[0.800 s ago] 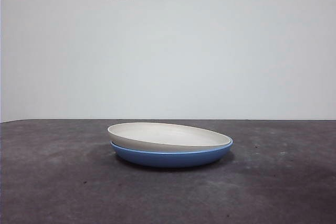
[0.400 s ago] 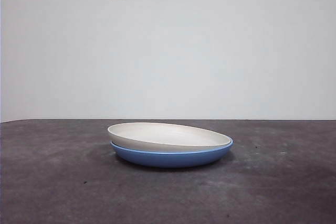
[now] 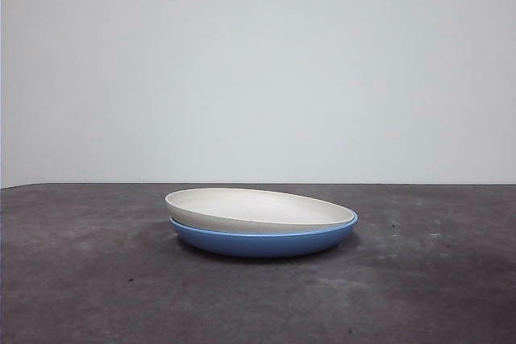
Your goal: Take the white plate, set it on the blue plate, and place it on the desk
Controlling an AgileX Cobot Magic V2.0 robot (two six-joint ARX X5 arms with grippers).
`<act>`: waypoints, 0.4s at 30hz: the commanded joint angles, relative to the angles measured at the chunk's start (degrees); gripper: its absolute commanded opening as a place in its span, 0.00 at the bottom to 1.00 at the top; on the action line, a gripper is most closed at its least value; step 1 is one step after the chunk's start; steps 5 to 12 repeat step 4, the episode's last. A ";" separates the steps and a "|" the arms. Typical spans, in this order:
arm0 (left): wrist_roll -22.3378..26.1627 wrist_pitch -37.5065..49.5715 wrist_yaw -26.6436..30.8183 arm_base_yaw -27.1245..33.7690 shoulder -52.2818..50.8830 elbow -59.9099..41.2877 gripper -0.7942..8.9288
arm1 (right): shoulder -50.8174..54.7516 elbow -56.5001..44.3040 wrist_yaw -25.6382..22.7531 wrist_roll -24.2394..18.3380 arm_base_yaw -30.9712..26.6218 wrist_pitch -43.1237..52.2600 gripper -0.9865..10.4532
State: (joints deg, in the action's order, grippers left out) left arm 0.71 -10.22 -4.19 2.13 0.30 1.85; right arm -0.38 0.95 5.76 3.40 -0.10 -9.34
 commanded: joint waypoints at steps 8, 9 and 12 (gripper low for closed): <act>-0.15 -0.48 0.20 0.15 -0.11 -1.16 0.09 | 0.17 -0.28 -0.13 0.70 -0.09 0.44 0.09; -0.15 -0.48 0.20 0.15 -0.11 -1.16 0.09 | 0.17 -0.28 -0.13 0.70 -0.09 0.44 0.09; -0.15 -0.48 0.20 0.15 -0.11 -1.16 0.09 | 0.17 -0.28 -0.13 0.70 -0.09 0.44 0.09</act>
